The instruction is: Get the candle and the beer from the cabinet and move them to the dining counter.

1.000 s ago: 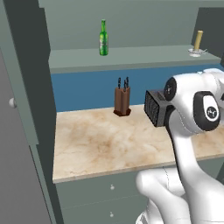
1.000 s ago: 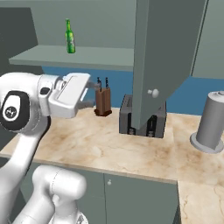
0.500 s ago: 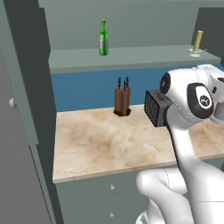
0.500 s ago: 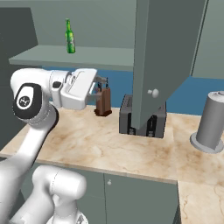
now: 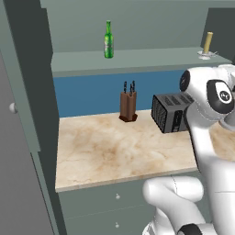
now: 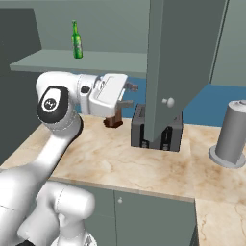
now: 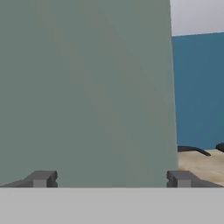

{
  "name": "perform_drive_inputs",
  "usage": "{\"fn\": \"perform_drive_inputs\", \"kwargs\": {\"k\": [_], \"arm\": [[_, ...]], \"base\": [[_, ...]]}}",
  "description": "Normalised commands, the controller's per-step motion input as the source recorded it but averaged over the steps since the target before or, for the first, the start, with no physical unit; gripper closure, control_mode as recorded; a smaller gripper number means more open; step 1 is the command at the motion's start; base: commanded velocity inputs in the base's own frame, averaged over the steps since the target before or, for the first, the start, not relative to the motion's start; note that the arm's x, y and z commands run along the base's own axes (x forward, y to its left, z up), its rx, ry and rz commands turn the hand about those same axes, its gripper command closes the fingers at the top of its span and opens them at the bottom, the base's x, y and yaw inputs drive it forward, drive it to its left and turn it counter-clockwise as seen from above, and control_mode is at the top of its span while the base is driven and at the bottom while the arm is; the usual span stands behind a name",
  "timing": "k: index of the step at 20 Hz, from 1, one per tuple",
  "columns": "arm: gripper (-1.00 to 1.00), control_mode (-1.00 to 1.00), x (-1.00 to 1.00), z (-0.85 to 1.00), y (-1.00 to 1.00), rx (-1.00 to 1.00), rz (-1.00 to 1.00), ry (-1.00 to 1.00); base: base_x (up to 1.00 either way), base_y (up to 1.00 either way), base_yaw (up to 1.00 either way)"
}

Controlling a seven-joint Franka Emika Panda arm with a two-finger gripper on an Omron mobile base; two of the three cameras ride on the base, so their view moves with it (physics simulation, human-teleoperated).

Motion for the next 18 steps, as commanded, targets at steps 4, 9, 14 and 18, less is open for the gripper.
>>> {"fn": "perform_drive_inputs", "kwargs": {"k": [4,9,14,18], "arm": [[-1.00,-1.00,0.23,0.00,-0.43,0.00,-0.04,0.00],[-1.00,-1.00,0.16,0.00,-0.47,0.00,0.00,0.00],[-1.00,-1.00,0.05,0.00,-0.60,0.00,0.00,-0.03],[-1.00,-1.00,0.03,0.00,-0.64,0.00,0.00,-0.01]], "base": [[0.00,0.00,0.00],[0.00,0.00,0.00],[0.00,0.00,0.00],[0.00,0.00,0.00]]}}
